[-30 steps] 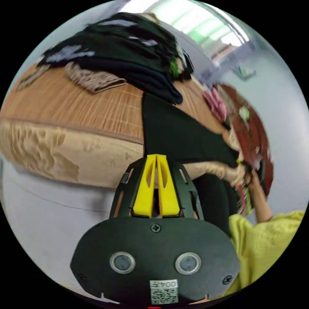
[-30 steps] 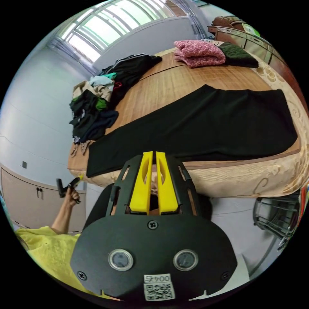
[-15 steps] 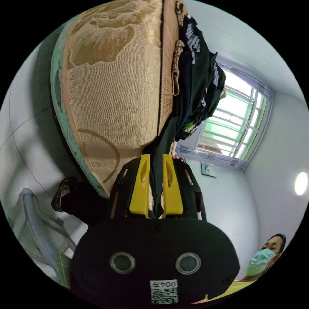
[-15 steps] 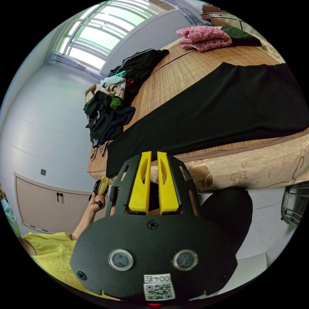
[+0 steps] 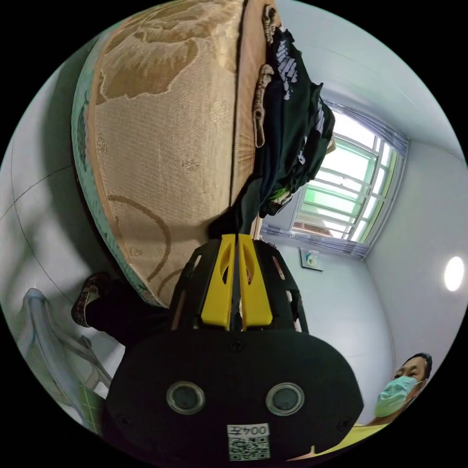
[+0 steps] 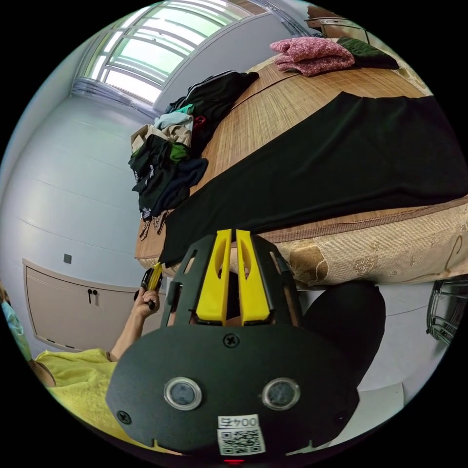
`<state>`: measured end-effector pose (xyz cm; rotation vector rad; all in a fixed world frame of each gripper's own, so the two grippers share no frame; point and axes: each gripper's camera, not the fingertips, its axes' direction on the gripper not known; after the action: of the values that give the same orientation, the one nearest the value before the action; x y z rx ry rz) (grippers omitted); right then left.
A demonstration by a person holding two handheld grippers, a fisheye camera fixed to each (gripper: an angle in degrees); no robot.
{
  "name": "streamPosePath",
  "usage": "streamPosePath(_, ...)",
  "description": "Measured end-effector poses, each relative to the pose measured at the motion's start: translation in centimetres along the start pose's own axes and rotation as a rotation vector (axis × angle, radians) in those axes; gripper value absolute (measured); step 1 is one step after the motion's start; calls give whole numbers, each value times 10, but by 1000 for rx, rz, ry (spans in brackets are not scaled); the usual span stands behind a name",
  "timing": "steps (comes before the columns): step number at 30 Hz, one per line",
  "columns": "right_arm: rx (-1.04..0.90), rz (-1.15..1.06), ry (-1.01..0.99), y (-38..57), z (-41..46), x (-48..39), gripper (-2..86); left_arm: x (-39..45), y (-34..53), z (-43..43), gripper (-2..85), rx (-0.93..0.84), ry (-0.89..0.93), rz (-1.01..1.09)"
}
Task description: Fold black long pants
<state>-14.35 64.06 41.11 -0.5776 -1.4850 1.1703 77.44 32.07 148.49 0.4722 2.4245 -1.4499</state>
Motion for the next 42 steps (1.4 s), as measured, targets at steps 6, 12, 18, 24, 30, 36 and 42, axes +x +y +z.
streamPosePath(6,2,15,4,-3,15,10,7,-6,16,-4,13,-17,-83,1)
streamPosePath(12,-13,2,11,-7,32,12,-4,-12,19,8,39,-3,-45,21)
streamPosePath(18,-12,-1,-18,-11,51,12,-3,17,36,13,68,-4,-78,125)
streamPosePath(24,-51,-55,47,-20,78,3,29,116,26,68,77,-146,-371,588)
streamPosePath(30,-55,-71,106,-35,107,0,41,177,-14,167,98,-244,-580,810)
streamPosePath(36,-92,-114,194,-56,142,-5,42,192,-24,241,120,-314,-726,873)
streamPosePath(42,-188,-175,402,-80,185,-14,33,199,-18,275,96,-365,-667,854)
